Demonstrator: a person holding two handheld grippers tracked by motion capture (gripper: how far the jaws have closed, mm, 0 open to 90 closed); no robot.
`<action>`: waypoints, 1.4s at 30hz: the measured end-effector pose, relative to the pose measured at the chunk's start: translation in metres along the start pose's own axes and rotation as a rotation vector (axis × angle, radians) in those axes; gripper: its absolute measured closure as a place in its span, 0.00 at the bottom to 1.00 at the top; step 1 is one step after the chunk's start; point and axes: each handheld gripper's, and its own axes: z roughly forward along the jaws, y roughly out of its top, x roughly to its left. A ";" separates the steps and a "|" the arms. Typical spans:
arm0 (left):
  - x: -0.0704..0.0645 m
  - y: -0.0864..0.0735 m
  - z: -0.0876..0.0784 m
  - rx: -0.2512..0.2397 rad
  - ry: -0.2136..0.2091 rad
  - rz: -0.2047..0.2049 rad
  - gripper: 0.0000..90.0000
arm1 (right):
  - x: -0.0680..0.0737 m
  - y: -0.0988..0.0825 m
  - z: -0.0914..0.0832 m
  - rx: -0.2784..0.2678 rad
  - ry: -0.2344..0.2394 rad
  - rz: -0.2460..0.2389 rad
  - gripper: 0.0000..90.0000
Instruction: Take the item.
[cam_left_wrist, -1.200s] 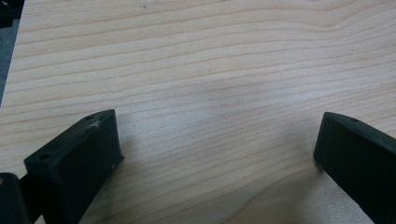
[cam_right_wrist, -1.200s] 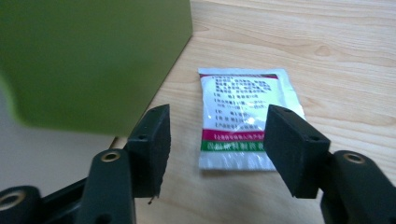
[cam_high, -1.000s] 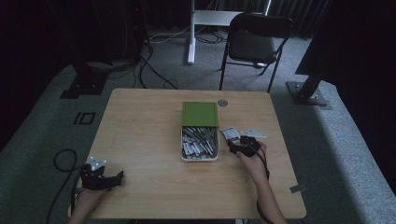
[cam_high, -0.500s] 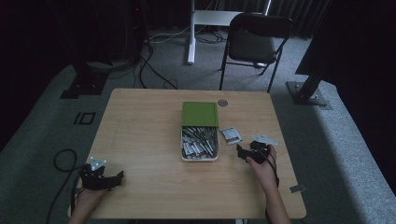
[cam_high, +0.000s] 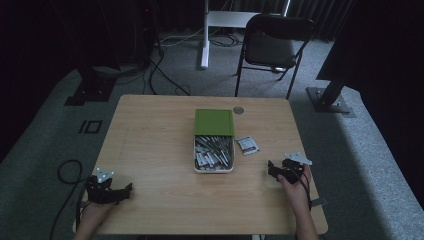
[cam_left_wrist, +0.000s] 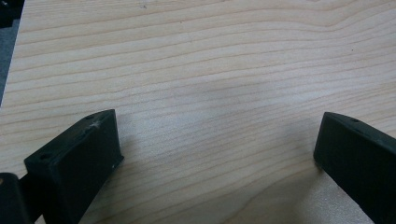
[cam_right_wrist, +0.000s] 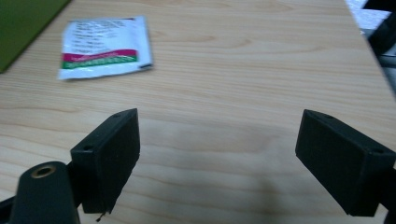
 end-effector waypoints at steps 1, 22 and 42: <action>0.000 0.000 0.000 0.000 0.000 0.000 0.01 | -0.002 -0.001 -0.001 -0.002 -0.007 0.002 0.15; 0.000 0.000 0.000 0.000 0.000 0.002 0.02 | -0.020 -0.029 -0.029 0.042 -0.084 0.073 0.15; 0.000 0.000 0.000 0.000 0.000 0.002 0.02 | -0.029 -0.050 -0.041 0.102 -0.110 0.108 0.15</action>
